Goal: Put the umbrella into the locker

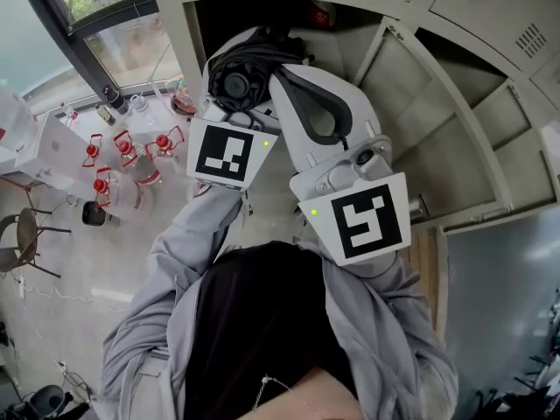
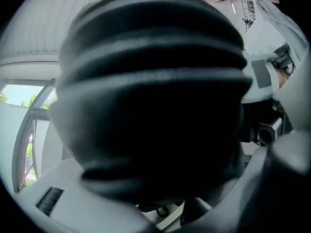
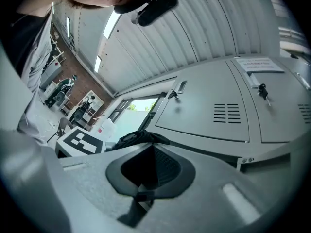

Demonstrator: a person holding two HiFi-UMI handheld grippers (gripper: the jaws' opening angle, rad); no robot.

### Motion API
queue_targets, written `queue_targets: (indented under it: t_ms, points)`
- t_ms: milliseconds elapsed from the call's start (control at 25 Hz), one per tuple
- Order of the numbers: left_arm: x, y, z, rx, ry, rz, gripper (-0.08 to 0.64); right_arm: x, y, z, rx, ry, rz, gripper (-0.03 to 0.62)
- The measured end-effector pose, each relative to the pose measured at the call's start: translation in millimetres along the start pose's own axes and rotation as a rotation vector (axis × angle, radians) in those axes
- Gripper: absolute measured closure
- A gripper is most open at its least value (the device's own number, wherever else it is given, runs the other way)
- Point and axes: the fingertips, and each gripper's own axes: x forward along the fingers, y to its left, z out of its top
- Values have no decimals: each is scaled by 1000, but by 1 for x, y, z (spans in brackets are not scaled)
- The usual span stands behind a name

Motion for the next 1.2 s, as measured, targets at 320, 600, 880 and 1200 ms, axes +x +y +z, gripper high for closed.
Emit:
queue_targets:
  t_ms: [320,600,880,1200]
  points:
    - [0,4,-6,10,6,4,313,-1,7,9,65,-14,49,589]
    - [10,-3,-12,70,21,0,313,-6,22,16,24,-13,117,589]
    - [15,-2,-21,50,23,8,308,-1,19,7,-84,51,48,589]
    - [10,-1,-47,0,104,-10,279,12,14,-21,-94,113,24,589]
